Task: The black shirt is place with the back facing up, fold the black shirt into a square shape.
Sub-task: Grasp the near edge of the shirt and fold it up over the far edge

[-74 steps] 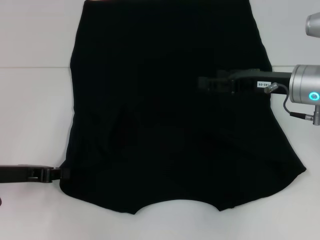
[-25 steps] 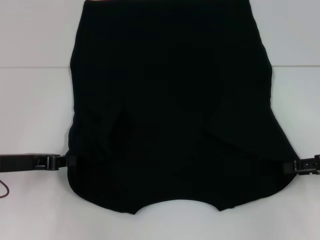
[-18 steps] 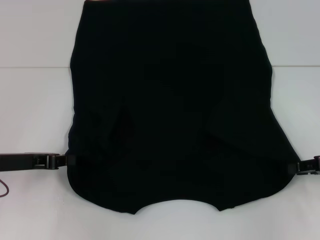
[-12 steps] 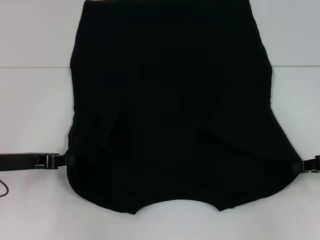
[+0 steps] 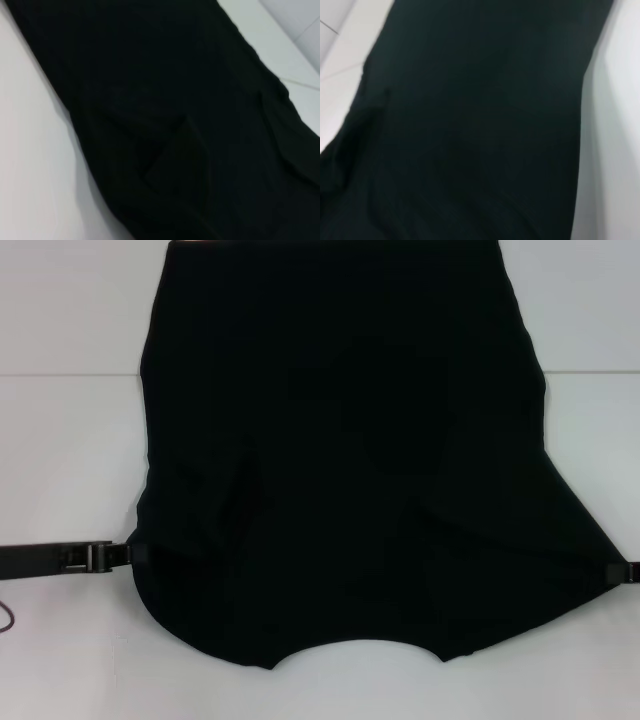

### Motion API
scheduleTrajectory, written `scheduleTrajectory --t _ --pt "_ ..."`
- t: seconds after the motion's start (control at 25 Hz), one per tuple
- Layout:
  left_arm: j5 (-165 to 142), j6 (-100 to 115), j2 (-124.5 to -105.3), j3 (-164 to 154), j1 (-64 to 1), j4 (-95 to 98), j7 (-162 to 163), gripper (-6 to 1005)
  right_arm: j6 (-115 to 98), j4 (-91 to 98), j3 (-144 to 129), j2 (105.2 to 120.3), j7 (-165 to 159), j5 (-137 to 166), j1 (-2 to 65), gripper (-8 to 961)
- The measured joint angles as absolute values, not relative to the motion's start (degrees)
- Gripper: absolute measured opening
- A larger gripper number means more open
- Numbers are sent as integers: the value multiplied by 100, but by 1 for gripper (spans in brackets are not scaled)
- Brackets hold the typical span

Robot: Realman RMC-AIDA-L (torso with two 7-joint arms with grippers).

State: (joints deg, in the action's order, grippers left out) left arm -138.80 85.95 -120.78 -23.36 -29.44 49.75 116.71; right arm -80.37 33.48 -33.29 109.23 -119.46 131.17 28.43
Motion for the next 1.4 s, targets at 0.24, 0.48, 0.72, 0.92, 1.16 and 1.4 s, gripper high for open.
scheduleTrajectory --t 0.24,0.48,0.72,0.92,1.16,1.4 --pt "-13870 9241 -12052 -1826 -2715 5010 11647 19 -8689 3363 -2565 10883 -11185 13113 2421 33" --pt "-13844 9941 -12121 -1628 -2405 5076 11466 19 -9207 3416 -2163 10832 -10689 13127 2021 37" --pt "-13857 10663 -12221 -1582 -2066 5071 11058 19 -9561 3428 -1827 10815 -10279 13147 1622 41" --pt "-13854 10983 -12291 -1458 -1893 5036 10853 19 -9800 3448 -1654 10816 -10073 13149 1447 44" --pt "-13831 10903 -12270 -1373 -1980 4915 10842 19 -9830 3484 -1502 10821 -10013 13129 1550 48" --pt "-13799 10670 -12003 -1131 -2669 4590 10916 18 -9818 3481 -1076 10874 -9925 13097 1976 52"
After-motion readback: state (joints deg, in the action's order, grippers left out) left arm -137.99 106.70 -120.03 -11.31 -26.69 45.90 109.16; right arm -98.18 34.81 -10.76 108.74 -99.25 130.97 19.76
